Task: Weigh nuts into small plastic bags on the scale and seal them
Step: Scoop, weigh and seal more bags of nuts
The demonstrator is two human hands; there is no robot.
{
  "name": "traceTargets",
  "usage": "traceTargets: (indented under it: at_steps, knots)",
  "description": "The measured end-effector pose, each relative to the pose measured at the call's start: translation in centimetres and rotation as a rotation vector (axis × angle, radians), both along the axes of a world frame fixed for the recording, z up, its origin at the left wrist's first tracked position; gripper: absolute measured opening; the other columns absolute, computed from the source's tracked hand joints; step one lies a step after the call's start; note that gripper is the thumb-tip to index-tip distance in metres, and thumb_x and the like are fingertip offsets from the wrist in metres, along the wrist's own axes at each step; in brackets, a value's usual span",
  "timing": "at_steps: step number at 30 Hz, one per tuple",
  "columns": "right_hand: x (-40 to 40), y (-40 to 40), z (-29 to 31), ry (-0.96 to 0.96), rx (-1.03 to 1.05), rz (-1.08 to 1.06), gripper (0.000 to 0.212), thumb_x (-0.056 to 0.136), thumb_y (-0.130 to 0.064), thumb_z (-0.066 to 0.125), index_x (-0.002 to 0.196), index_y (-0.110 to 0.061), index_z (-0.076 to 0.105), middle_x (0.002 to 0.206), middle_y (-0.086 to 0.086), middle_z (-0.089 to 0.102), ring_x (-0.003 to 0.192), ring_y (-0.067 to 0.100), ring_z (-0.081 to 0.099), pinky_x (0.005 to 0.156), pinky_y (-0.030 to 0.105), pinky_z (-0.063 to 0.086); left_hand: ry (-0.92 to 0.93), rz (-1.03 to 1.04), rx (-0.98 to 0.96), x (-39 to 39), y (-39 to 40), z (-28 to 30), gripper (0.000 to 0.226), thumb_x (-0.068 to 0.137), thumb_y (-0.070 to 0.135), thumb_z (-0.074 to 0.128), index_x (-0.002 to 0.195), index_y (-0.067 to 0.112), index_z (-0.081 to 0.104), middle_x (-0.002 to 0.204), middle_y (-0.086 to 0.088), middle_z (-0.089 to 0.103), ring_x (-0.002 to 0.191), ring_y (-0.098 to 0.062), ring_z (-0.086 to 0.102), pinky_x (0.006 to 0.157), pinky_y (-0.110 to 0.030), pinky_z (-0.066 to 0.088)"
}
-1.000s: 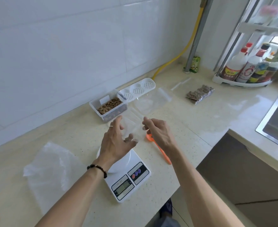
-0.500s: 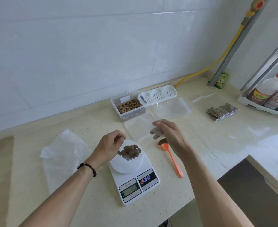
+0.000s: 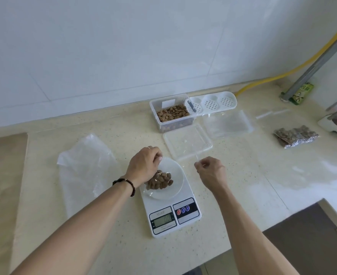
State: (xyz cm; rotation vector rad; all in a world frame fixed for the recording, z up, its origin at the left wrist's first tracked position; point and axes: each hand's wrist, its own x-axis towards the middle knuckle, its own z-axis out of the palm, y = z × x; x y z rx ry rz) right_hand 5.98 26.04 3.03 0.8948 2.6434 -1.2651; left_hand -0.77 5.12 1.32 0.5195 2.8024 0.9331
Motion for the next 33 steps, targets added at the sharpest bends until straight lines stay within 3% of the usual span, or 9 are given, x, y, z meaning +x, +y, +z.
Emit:
traceTargets:
  at_steps: [2, 4, 8, 11, 14, 17, 21, 25, 33]
  knots:
    - [0.1, -0.1, -0.2, 0.004, 0.035, -0.020, 0.022, 0.093, -0.028, 0.060, 0.110, -0.014, 0.062, 0.101, 0.003, 0.066, 0.093, 0.020, 0.060, 0.070, 0.026, 0.049, 0.089, 0.022, -0.021, 0.3, -0.2, -0.5, 0.015, 0.093, 0.014, 0.057, 0.105, 0.011, 0.064, 0.104, -0.004, 0.060, 0.102, -0.022, 0.052, 0.082, -0.036, 0.049]
    - [0.5, -0.4, -0.6, 0.034, 0.188, 0.000, 0.035, 0.093, -0.028, 0.057, 0.124, -0.012, 0.055, 0.116, 0.007, 0.061, 0.109, 0.024, 0.050, 0.090, 0.037, 0.045, 0.156, 0.026, -0.081, 0.8, -0.9, -0.8, 0.024, 0.091, 0.015, 0.059, 0.114, 0.009, 0.062, 0.109, -0.008, 0.059, 0.106, -0.027, 0.051, 0.084, -0.038, 0.048]
    - [1.8, -1.7, -0.8, 0.156, 0.415, 0.076, 0.039, 0.092, -0.030, 0.057, 0.127, -0.012, 0.055, 0.128, 0.010, 0.056, 0.121, 0.028, 0.043, 0.094, 0.041, 0.036, 0.274, -0.009, -0.189, 3.3, -3.7, -1.8, 0.035, 0.095, 0.027, 0.050, 0.126, 0.011, 0.053, 0.116, -0.010, 0.058, 0.116, -0.030, 0.050, 0.092, -0.044, 0.048]
    - [2.7, -2.6, -1.4, 0.207, 0.533, 0.261, 0.045, 0.095, -0.040, 0.051, 0.132, -0.016, 0.053, 0.143, 0.008, 0.050, 0.137, 0.028, 0.035, 0.107, 0.046, 0.031, 0.255, -0.046, -0.314, 5.7, -5.6, -2.9, 0.054, 0.098, 0.041, 0.031, 0.141, 0.011, 0.042, 0.137, -0.010, 0.051, 0.138, -0.032, 0.034, 0.111, -0.052, 0.034]
    - [3.7, -3.7, -1.4, 0.154, 0.628, 0.432, 0.060, 0.095, -0.053, 0.030, 0.145, -0.020, 0.042, 0.158, 0.005, 0.032, 0.150, 0.027, 0.014, 0.119, 0.048, 0.013, 0.242, -0.122, -0.437, 7.8, -7.0, -4.0, 0.063, 0.100, 0.049, 0.022, 0.146, 0.008, 0.036, 0.149, -0.012, 0.041, 0.145, -0.033, 0.022, 0.116, -0.055, 0.019]
    - [4.6, -4.5, -1.4, 0.124, 0.652, 0.491, 0.067, 0.096, -0.054, 0.022, 0.154, -0.022, 0.023, 0.163, 0.003, 0.019, 0.152, 0.025, 0.001, 0.120, 0.044, -0.002, 0.228, -0.167, -0.505, 9.2, -7.9, -4.9, 0.070, 0.101, 0.054, 0.012, 0.147, 0.007, 0.035, 0.153, -0.013, 0.035, 0.147, -0.033, 0.015, 0.116, -0.054, 0.008]
    - [5.4, -5.1, -1.8, 0.094, 0.660, 0.500, 0.069, 0.096, -0.054, 0.017, 0.157, -0.021, 0.014, 0.164, 0.003, 0.014, 0.152, 0.023, -0.004, 0.116, 0.037, -0.015, 0.222, -0.176, -0.534, 10.0, -8.2, -5.3, 0.072, 0.100, 0.055, 0.010, 0.147, 0.007, 0.033, 0.155, -0.014, 0.031, 0.148, -0.034, 0.013, 0.116, -0.055, 0.008]
    - [5.8, -5.2, -2.2, 0.098, 0.643, 0.490, 0.074, 0.093, -0.058, 0.008, 0.156, -0.021, 0.015, 0.164, 0.005, 0.015, 0.152, 0.023, -0.004, 0.118, 0.040, -0.012, 0.240, -0.164, -0.526, 10.3, -8.4, -5.4, 0.071, 0.100, 0.057, 0.005, 0.150, 0.008, 0.015, 0.158, -0.014, 0.022, 0.148, -0.035, 0.008, 0.117, -0.055, 0.004]
    - [5.9, -4.8, -1.8, 0.095, 0.604, 0.466, 0.077, 0.090, -0.059, 0.005, 0.157, -0.020, 0.014, 0.164, 0.005, 0.012, 0.152, 0.023, -0.004, 0.121, 0.043, -0.005, 0.254, -0.158, -0.502, 10.0, -8.1, -5.3, 0.073, 0.099, 0.059, 0.004, 0.152, 0.010, 0.013, 0.159, -0.015, 0.019, 0.148, -0.035, 0.005, 0.117, -0.053, 0.001]
